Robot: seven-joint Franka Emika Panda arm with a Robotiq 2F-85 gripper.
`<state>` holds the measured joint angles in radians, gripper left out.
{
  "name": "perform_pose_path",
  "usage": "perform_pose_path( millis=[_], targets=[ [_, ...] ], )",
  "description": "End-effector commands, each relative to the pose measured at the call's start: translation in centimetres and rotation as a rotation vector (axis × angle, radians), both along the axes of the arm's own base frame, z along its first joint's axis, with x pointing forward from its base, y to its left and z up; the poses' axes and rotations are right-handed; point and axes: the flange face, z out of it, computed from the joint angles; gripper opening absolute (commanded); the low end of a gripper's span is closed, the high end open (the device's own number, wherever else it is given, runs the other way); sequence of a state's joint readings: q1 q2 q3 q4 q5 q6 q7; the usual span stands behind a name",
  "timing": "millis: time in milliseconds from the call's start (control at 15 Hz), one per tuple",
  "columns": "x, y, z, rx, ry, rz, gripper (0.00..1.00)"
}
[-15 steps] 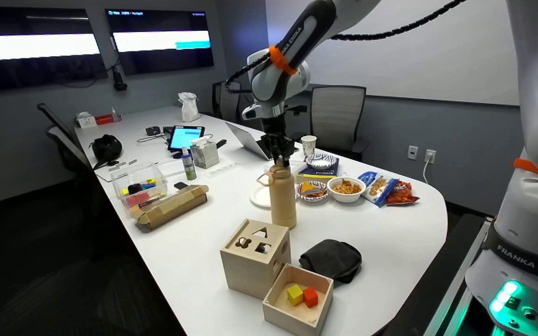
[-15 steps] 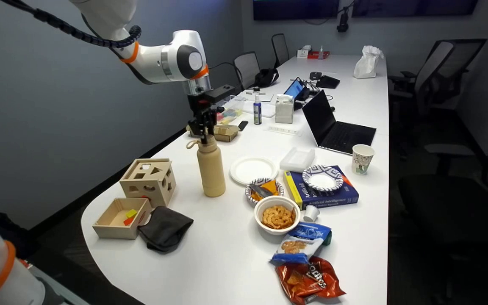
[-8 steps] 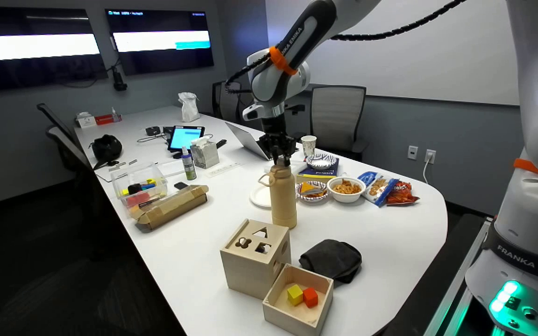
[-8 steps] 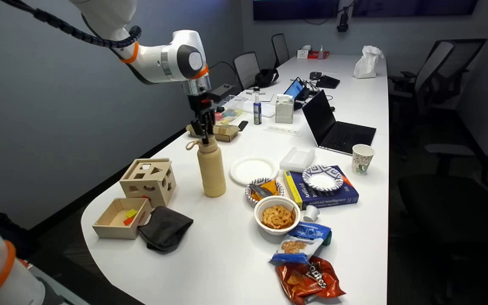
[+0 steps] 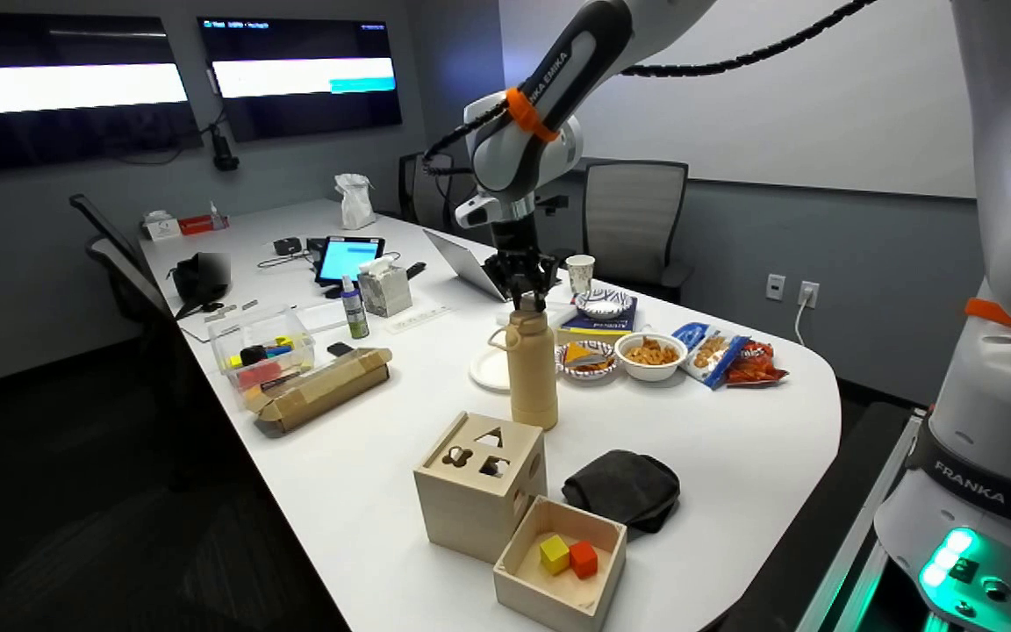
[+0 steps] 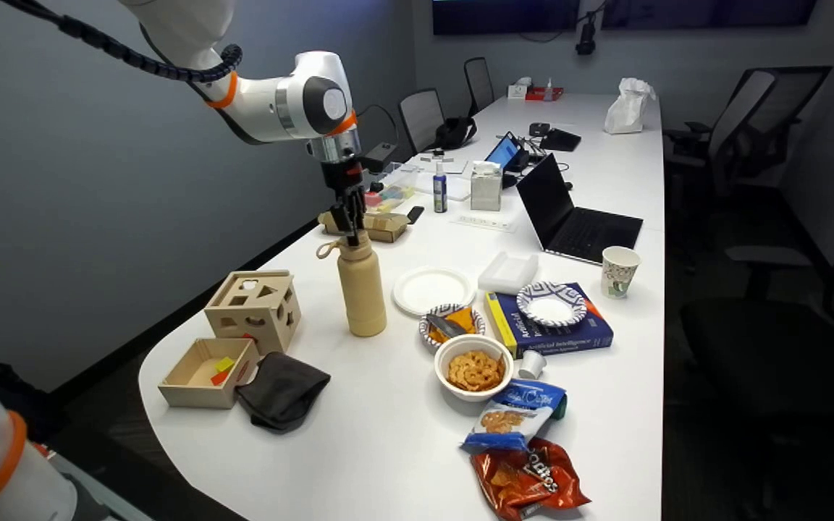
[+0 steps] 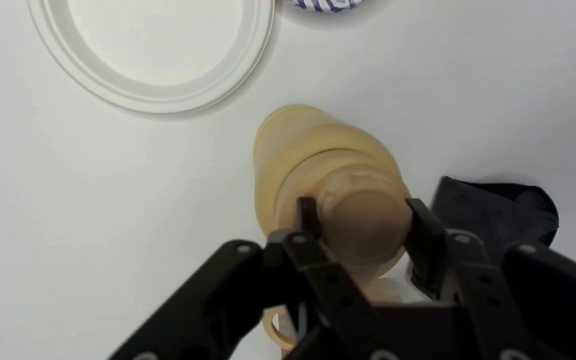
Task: Turn the brown bottle to the left
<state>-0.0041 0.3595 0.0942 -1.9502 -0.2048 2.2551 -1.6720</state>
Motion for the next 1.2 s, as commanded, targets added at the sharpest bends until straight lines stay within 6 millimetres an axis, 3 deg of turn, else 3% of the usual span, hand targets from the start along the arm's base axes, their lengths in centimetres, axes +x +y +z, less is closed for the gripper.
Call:
perform_pose_path(
  millis=[0,67,333,1133],
  targets=[
    [-0.1,-0.1,-1.3,-0.015,0.026,0.035,0.71],
    [-0.1,-0.2,-1.1,-0.015,0.020,0.028,0.72],
    [-0.2,-0.4,-0.2,0.003,0.003,0.001,0.99],
    [-0.7,-1.2,4.2,0.046,-0.072,-0.082,1.00]
  ],
)
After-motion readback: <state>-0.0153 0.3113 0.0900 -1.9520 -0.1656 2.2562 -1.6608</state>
